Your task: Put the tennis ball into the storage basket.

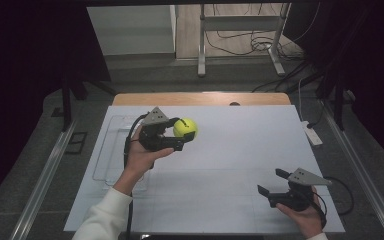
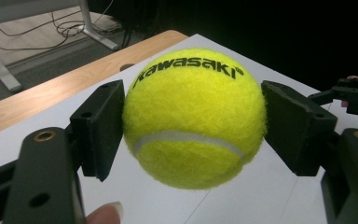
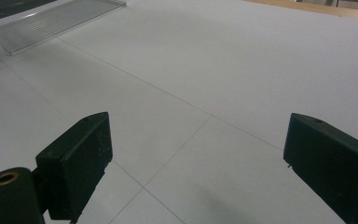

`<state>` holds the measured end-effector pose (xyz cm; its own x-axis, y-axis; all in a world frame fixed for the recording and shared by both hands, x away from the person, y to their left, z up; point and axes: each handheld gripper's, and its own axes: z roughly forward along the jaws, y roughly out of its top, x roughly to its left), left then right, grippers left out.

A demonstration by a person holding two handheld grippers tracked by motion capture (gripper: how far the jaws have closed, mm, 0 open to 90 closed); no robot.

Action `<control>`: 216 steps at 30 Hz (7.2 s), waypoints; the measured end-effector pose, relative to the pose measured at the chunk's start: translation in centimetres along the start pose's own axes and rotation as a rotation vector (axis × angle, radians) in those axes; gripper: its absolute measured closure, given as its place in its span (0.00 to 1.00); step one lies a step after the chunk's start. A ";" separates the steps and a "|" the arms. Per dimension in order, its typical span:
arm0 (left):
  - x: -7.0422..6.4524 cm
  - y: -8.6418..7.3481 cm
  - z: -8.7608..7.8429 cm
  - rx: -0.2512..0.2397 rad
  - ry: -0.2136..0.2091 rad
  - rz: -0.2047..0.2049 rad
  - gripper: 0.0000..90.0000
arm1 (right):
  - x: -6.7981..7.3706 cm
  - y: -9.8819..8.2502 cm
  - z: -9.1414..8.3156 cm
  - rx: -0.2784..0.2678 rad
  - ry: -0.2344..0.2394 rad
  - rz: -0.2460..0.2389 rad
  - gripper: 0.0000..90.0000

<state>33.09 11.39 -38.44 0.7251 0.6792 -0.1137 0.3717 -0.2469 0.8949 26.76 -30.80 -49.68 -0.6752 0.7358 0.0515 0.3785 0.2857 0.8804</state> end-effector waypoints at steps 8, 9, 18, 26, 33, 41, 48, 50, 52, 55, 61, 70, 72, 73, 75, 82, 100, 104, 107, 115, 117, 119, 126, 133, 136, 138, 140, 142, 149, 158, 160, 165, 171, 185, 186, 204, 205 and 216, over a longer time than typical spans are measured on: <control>0.6 0.0 -0.5 -0.007 0.025 -0.009 0.29 | 0.0 0.0 0.0 -0.001 0.000 0.002 0.09; 0.7 0.0 -0.5 -0.010 0.026 -0.013 0.29 | 0.0 0.0 0.0 -0.001 0.000 0.002 0.09; 1.8 0.0 -1.4 -0.020 0.063 -0.032 0.29 | 0.0 0.0 0.1 0.003 -0.004 0.002 0.09; 2.5 -0.2 -1.7 -0.015 0.086 -0.045 0.29 | 0.0 0.0 0.1 0.003 -0.005 0.002 0.09; 3.1 -0.4 -1.9 -0.015 0.108 -0.056 0.29 | 0.0 0.0 0.1 0.003 -0.004 0.002 0.09; 3.6 -0.5 -2.1 -0.019 0.126 -0.070 0.29 | 0.0 0.0 0.1 0.003 -0.002 0.002 0.09; 4.1 -0.6 -2.5 -0.028 0.148 -0.085 0.29 | 0.0 0.0 0.1 0.001 -0.006 0.002 0.09; 4.2 -0.6 -2.6 -0.028 0.152 -0.087 0.29 | 0.0 0.0 0.1 0.000 -0.006 0.002 0.09; 4.4 -0.7 -2.7 -0.028 0.158 -0.089 0.29 | 0.0 0.0 0.1 0.000 -0.006 0.002 0.09; 4.6 -0.7 -2.8 -0.025 0.165 -0.090 0.29 | 0.0 0.0 0.1 0.000 -0.006 0.002 0.09; 5.1 -0.9 -3.1 -0.026 0.180 -0.099 0.29 | 0.0 0.0 0.1 0.000 -0.006 0.003 0.09; 5.8 -1.2 -3.6 -0.025 0.203 -0.112 0.29 | 0.0 0.0 0.1 -0.001 -0.003 0.000 0.09; 6.0 -1.2 -3.6 -0.025 0.209 -0.114 0.29 | 0.0 0.0 0.1 -0.001 -0.003 0.000 0.09; 6.0 -1.3 -3.7 -0.025 0.211 -0.114 0.29 | 0.0 0.0 0.1 -0.001 -0.003 0.000 0.09; 6.1 -1.3 -3.7 -0.025 0.214 -0.115 0.29 | 0.0 0.0 0.1 -0.001 -0.003 0.000 0.09; 6.5 -1.4 -3.9 -0.027 0.227 -0.123 0.29 | 0.0 0.0 0.1 -0.001 -0.002 0.000 0.09; 7.7 -1.5 -4.5 -0.021 0.272 -0.141 0.29 | 0.0 0.0 0.2 0.000 -0.003 -0.001 0.09; 8.0 -1.6 -4.7 -0.020 0.282 -0.146 0.29 | -0.1 0.0 0.2 0.002 -0.005 -0.001 0.09; 8.3 -1.6 -4.8 -0.019 0.290 -0.152 0.29 | 0.0 0.0 0.2 0.002 -0.005 -0.001 0.09; 9.2 -1.8 -5.0 -0.015 0.316 -0.167 0.29 | -0.1 0.0 0.2 0.001 -0.004 0.000 0.09; 9.4 -1.9 -5.1 -0.011 0.324 -0.170 0.29 | -0.1 0.0 0.2 0.002 -0.006 0.000 0.09; 9.6 -1.9 -5.1 -0.011 0.329 -0.174 0.29 | -0.1 0.0 0.2 0.002 -0.006 -0.001 0.09; 10.1 -2.1 -5.2 -0.007 0.348 -0.183 0.29 | -0.1 0.0 0.2 0.002 -0.006 0.000 0.09; 10.6 -2.3 -5.4 -0.001 0.365 -0.192 0.29 | -0.1 0.0 0.2 0.002 -0.007 0.000 0.09; 10.8 -2.3 -5.5 0.001 0.372 -0.196 0.29 | -0.1 0.0 0.2 0.002 -0.008 0.001 0.09; 10.9 -2.4 -5.5 0.003 0.376 -0.195 0.29 | -0.1 0.0 0.2 0.002 -0.008 0.000 0.09; 11.0 -2.4 -5.6 0.005 0.381 -0.194 0.29 | -0.1 0.1 0.2 0.002 -0.007 0.000 0.09; 11.2 -2.4 -5.6 0.007 0.387 -0.195 0.29 | -0.1 0.0 0.2 0.002 -0.008 0.001 0.09; 11.7 -2.5 -5.8 0.012 0.404 -0.203 0.29 | -0.1 0.1 0.2 0.001 -0.008 0.001 0.09; 12.7 -3.0 -6.0 0.030 0.428 -0.222 0.29 | -0.1 0.0 0.3 0.001 -0.006 0.000 0.09; 12.8 -3.1 -6.0 0.032 0.431 -0.225 0.29 | -0.1 0.0 0.2 0.001 -0.006 0.001 0.09; 13.3 -3.3 -6.0 0.045 0.448 -0.232 0.29 | -0.1 0.0 0.2 0.002 -0.005 0.002 0.09; 13.8 -3.5 -6.2 0.053 0.462 -0.240 0.29 | -0.1 0.0 0.3 0.003 -0.006 0.003 0.09; 14.7 -4.1 -6.8 0.066 0.494 -0.258 0.29 | -0.1 0.0 0.4 0.005 -0.005 0.001 0.09; 14.8 -4.1 -6.8 0.068 0.496 -0.257 0.29 | -0.1 0.0 0.4 0.006 -0.005 0.001 0.09; 16.0 -5.4 -6.2 0.127 0.518 -0.283 0.29 | -0.1 0.0 0.4 0.007 -0.004 0.003 0.09; 16.1 -5.4 -6.2 0.131 0.520 -0.283 0.29 | -0.1 0.0 0.4 0.009 -0.007 0.001 0.09; 16.4 -5.7 -5.5 0.165 0.518 -0.283 0.29 | -0.1 0.0 0.4 0.006 -0.005 0.004 0.09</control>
<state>39.71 27.78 -42.99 0.2247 0.9715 -0.0757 0.6237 -0.0838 0.7771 27.06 -30.64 -49.88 -0.6709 0.7397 0.0526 0.3846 0.2864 0.8775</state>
